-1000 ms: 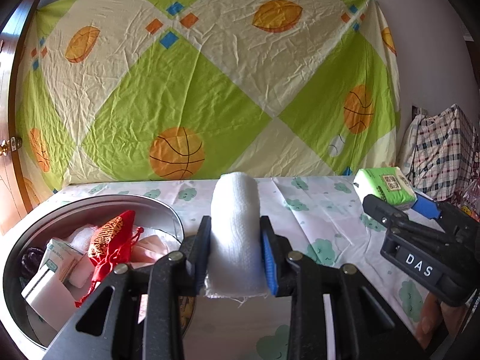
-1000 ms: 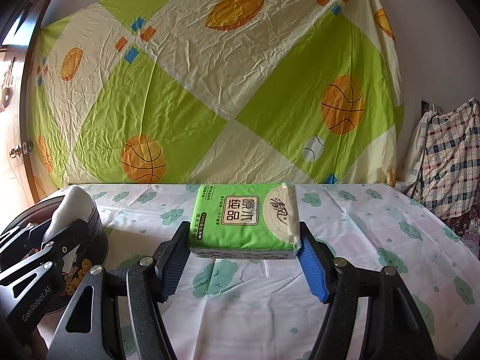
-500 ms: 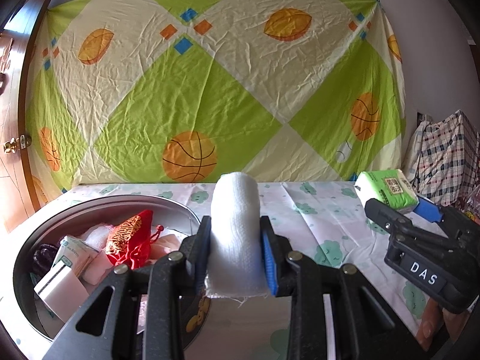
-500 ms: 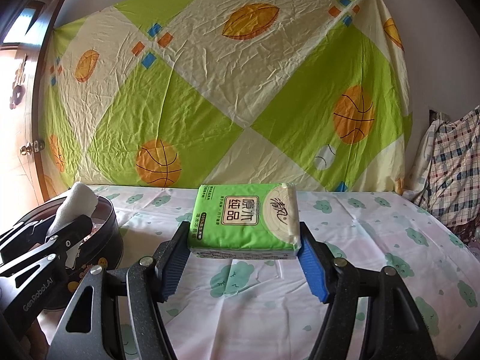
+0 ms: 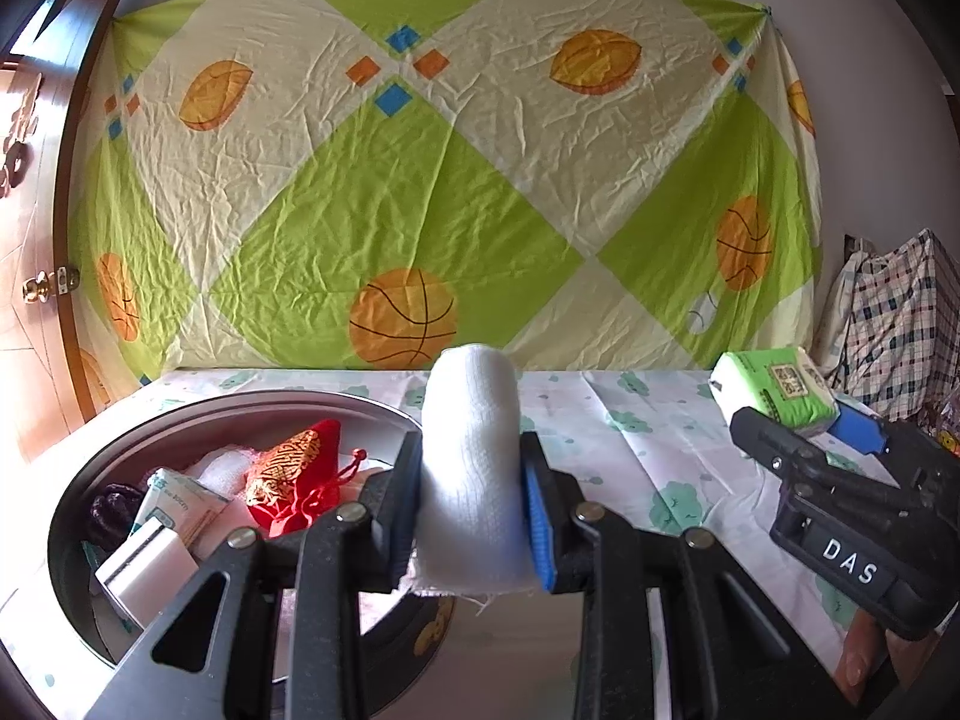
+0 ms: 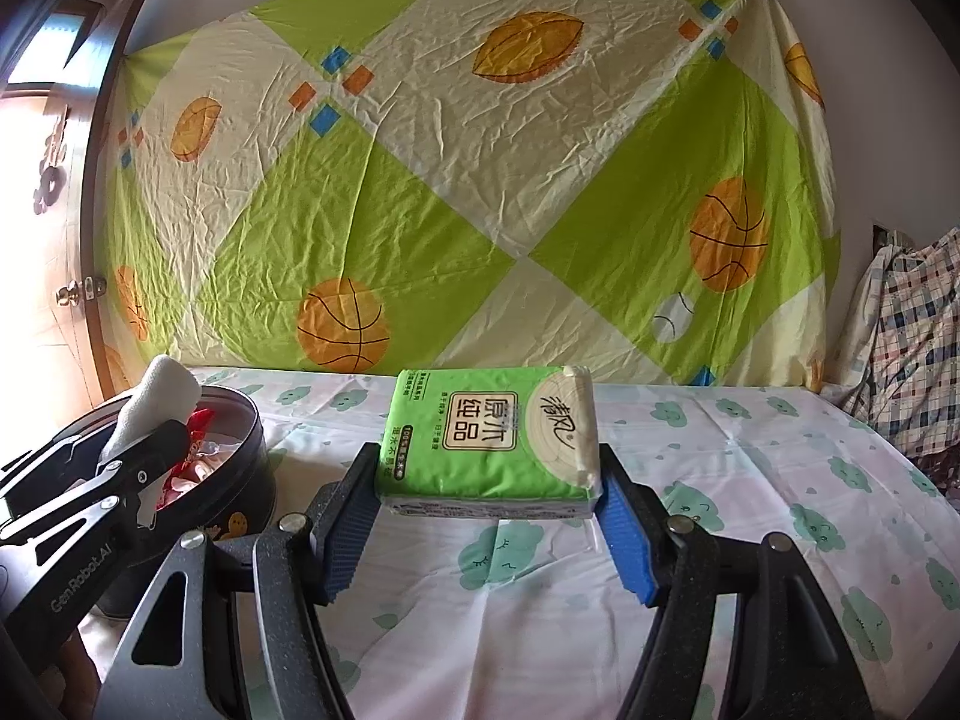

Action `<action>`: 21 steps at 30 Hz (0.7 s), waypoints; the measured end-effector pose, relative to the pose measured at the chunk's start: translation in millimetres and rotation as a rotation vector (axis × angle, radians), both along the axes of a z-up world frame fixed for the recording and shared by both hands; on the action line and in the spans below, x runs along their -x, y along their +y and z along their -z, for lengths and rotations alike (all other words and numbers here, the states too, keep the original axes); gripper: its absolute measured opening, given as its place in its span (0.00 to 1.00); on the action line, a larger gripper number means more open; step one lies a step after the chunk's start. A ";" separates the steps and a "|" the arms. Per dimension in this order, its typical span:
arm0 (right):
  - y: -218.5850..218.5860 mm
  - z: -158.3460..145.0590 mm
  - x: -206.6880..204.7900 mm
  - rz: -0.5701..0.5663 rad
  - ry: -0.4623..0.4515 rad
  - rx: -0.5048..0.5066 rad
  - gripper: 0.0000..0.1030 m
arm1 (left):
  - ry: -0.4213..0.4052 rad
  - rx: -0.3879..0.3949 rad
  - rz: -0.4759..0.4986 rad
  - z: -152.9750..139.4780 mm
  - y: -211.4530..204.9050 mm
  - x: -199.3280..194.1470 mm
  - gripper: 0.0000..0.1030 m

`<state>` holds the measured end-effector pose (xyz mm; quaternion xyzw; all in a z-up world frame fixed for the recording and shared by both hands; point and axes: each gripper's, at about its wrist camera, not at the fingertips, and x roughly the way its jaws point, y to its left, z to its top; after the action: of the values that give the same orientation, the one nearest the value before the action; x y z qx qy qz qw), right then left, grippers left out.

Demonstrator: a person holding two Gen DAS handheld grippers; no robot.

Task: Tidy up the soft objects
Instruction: 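Carry the gauze roll and tissue pack toward the tin with both grippers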

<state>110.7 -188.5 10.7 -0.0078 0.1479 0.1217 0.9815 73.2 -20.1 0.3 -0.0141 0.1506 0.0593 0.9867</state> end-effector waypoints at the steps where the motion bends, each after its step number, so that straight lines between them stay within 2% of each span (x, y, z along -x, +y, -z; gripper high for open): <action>1: 0.9 0.1 0.6 -0.003 0.000 0.000 0.68 | -0.001 0.000 -0.001 0.0 0.1 0.1 0.30; 21: 18.5 0.4 9.8 -0.052 -0.003 -0.003 0.68 | -0.012 0.006 -0.030 -0.2 14.9 10.3 0.30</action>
<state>100.9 -170.0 10.4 -0.0105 0.1462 0.1474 0.9782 62.8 -5.1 0.5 -0.0195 0.1447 0.0737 0.9865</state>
